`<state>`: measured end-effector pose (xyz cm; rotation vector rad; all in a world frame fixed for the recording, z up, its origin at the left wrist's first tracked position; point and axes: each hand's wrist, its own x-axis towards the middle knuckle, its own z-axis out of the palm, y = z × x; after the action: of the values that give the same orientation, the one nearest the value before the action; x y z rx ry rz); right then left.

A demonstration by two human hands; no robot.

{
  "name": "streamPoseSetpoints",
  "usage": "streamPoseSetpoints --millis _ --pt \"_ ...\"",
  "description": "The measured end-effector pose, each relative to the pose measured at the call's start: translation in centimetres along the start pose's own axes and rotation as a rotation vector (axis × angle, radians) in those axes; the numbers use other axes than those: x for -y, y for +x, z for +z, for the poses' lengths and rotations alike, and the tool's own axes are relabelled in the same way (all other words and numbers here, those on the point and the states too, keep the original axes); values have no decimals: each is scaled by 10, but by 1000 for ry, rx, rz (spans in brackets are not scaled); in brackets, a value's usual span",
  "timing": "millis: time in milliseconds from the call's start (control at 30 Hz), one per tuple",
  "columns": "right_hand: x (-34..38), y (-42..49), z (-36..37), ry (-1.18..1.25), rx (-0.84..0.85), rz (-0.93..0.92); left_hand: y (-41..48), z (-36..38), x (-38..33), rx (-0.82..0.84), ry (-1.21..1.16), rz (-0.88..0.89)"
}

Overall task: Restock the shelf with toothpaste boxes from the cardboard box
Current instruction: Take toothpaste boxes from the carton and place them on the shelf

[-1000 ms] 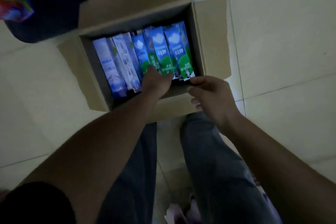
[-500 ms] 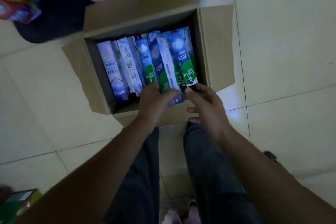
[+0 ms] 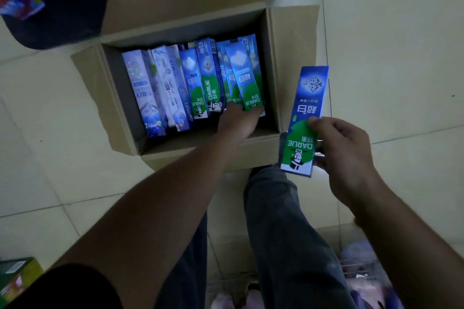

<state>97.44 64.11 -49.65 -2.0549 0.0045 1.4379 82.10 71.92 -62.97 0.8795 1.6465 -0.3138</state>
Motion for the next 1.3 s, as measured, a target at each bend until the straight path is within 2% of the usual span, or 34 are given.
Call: streamPoseSetpoints --millis 133,267,467,633,733,933,1133,1200,1300 --pt "-12 4 -19 -21 19 -10 27 27 -13 -79 -4 -61" --pt "-12 2 -24 -22 32 0 19 21 -6 -176 60 -18" --pt "35 -36 -1 -8 144 31 -50 -50 28 -126 31 49" --pt "104 -95 12 12 284 -45 -133 -124 31 -235 36 -5" --pt "154 -145 14 18 382 -138 -206 -161 24 -261 -230 92" --pt "237 -259 34 100 565 -275 -355 -232 -3 -348 -547 485" --pt "298 -367 58 198 696 -415 -494 -288 -34 -349 -983 688" --pt "316 -398 65 233 752 -448 -530 -304 -43 -393 -1174 737" --pt "338 -433 67 239 817 -522 -569 -323 -57 -532 -1275 783"
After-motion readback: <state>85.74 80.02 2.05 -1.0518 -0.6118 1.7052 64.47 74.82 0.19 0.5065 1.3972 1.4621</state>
